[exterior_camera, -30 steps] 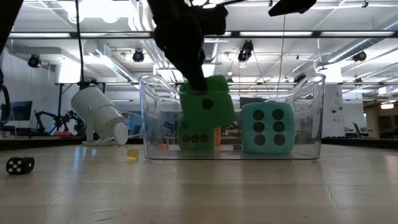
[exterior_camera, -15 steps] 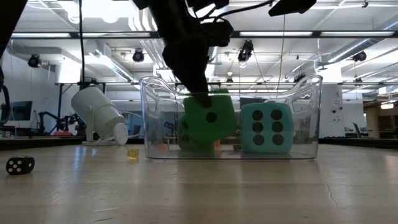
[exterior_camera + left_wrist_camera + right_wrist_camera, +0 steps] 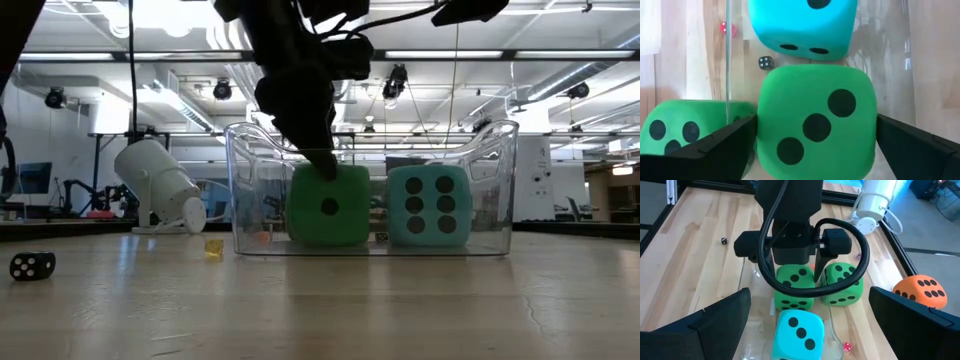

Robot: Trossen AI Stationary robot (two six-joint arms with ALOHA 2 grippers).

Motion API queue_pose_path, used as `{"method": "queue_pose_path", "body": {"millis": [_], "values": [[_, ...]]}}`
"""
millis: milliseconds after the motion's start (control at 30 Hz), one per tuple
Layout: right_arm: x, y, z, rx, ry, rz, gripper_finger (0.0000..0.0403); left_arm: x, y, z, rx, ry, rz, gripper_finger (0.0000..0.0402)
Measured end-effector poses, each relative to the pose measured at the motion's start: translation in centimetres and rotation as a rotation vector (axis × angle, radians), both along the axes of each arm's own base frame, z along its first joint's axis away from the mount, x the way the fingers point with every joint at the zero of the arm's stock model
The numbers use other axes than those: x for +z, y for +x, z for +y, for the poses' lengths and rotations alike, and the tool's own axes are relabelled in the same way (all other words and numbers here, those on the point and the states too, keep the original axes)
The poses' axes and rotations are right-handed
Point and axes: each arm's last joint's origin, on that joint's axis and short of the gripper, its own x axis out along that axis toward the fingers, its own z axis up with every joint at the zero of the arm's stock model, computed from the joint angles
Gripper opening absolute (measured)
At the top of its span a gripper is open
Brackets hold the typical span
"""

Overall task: Pick & Place Dice
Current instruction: Put the bottom large green die into the transparent bin, then put the bottom small black die into the transparent bin

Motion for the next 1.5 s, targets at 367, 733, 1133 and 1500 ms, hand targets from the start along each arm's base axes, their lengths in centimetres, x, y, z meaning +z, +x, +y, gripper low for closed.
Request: {"method": "queue_pose_path", "body": {"millis": [367, 733, 1133, 1500], "values": [[0.0, 0.0, 0.0, 0.0, 0.0, 0.0, 0.04, 4.4, -1.3, 0.6, 0.059, 0.103, -0.087, 0.0398], [0.0, 0.0, 0.0, 0.0, 0.0, 0.0, 0.04, 9.6, -6.4, -2.3, 0.078, 0.133, -0.206, 0.0397], [0.0, 0.0, 0.0, 0.0, 0.0, 0.0, 0.04, 7.6, -15.0, -6.4, 0.089, 0.025, -0.224, 0.0396], [0.0, 0.0, 0.0, 0.0, -0.001, 0.0, 0.04, 2.9, -17.9, -8.0, 0.163, -0.068, -0.108, 0.0396]]}}
